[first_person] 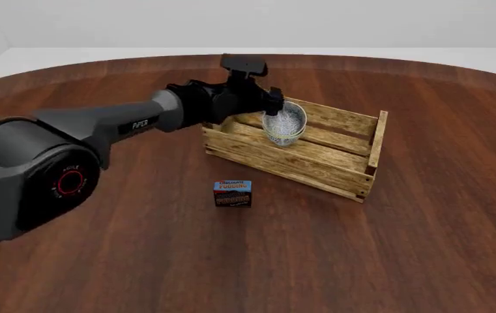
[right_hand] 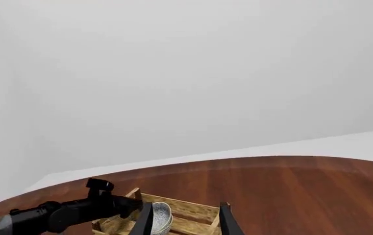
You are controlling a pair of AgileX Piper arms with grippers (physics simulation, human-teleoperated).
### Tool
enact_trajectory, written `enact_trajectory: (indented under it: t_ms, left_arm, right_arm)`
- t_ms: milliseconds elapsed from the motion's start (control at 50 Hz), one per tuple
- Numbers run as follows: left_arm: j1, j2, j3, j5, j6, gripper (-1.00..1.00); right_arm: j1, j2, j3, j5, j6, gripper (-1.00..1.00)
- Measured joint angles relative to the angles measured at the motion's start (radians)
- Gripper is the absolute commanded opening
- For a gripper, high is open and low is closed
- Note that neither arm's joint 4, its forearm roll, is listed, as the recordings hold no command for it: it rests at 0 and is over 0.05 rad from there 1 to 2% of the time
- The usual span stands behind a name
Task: Stack the right bowl on the left bowl and place them in the tray.
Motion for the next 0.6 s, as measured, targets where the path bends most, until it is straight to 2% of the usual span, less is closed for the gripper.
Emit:
enact_trajectory:
  t_ms: [600]
  left_arm:
    - [-0.030,-0.432,0.405,-0.146,-0.013,1.00]
  right_arm:
    - [0.020,-0.006,-0.063,0.037,-0.013,1.00]
